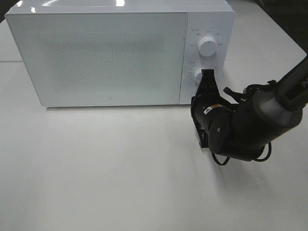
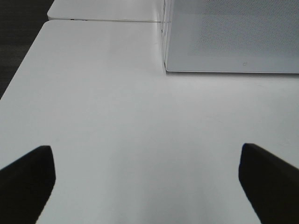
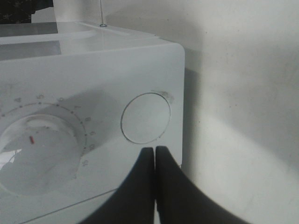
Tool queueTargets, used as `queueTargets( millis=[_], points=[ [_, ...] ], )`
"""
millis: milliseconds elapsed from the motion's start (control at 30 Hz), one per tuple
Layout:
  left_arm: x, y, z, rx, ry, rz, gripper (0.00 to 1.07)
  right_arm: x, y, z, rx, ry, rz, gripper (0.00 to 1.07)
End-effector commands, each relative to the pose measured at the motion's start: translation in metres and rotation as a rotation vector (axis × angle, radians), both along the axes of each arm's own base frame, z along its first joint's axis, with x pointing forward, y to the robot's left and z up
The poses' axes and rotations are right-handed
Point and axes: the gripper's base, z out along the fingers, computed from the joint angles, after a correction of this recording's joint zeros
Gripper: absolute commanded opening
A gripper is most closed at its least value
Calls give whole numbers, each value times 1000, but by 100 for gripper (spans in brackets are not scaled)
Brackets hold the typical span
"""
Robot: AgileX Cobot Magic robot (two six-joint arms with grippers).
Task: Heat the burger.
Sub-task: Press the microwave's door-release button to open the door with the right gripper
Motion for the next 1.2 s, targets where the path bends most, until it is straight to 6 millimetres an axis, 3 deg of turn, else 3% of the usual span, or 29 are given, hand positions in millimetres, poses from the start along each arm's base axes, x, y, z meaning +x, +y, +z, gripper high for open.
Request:
queueTargets(
  millis=[33, 467, 1200],
  points=[
    [-2, -1, 0, -5, -21, -3, 100, 7, -1, 0, -2, -5, 2, 0],
    [-2, -1, 0, -5, -21, -3, 100, 26, -2, -3, -7, -26, -23, 0],
    [-2, -1, 0, -5, -21, -3, 100, 40, -10, 1, -8, -64, -67, 0]
  ],
)
